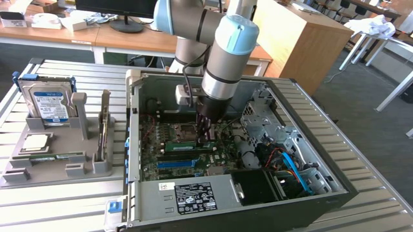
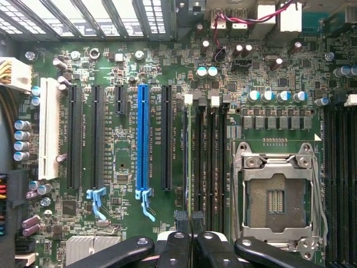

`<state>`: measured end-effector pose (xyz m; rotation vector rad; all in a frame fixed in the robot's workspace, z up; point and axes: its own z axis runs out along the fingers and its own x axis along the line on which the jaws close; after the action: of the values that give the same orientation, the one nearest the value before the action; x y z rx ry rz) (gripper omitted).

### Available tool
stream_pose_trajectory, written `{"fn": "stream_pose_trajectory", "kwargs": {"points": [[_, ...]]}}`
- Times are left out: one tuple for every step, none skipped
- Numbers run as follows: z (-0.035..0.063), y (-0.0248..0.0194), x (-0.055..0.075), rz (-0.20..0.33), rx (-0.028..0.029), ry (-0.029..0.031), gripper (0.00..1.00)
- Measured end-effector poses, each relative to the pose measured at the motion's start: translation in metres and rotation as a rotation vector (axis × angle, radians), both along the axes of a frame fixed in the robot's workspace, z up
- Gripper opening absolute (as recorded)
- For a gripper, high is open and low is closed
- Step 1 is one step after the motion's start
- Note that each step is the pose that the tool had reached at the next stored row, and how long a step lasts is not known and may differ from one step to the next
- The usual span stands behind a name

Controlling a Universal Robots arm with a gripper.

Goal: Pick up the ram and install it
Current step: 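Insert the ram into the slot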

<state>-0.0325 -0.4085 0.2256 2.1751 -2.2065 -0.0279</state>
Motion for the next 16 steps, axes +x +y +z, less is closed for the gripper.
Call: {"fn": "stream_pose_trajectory", "kwargs": {"points": [[-0.0006,0.0,0.0,0.0,0.0001,0.0,0.12],[-0.0011,0.0,0.0,0.0,-0.0001,0.0,0.12],[-0.0016,0.0,0.0,0.0,-0.0002,0.0001,0.12],[-0.002,0.0,0.0,0.0,-0.0002,0.0,0.12],[-0.0026,0.0,0.0,0.0,-0.0002,0.0001,0.12],[-0.0029,-0.0001,0.0,0.0,-0.0004,0.0001,0.12],[-0.0029,-0.0001,0.0,0.0,-0.0003,0.0001,0.12],[-0.0029,-0.0001,0.0,0.0,-0.0004,0.0002,0.12],[-0.0029,-0.0001,0.0,0.0,-0.0004,0.0001,0.12],[-0.0029,-0.0001,0.0,0.0,-0.0003,0.0001,0.12],[-0.003,0.0,0.0,0.0,-0.0002,0.0001,0.12],[-0.0029,0.0,0.0,0.0,-0.0003,0.0001,0.13],[-0.003,0.0,0.0,0.0,-0.0002,0.0001,0.18],[-0.003,0.0,0.0,0.0,-0.0002,0.0001,0.18],[-0.003,0.0,0.0,0.0,-0.0002,0.0001,0.18],[-0.003,0.0,0.0,0.0,-0.0002,0.0001,0.25]]}}
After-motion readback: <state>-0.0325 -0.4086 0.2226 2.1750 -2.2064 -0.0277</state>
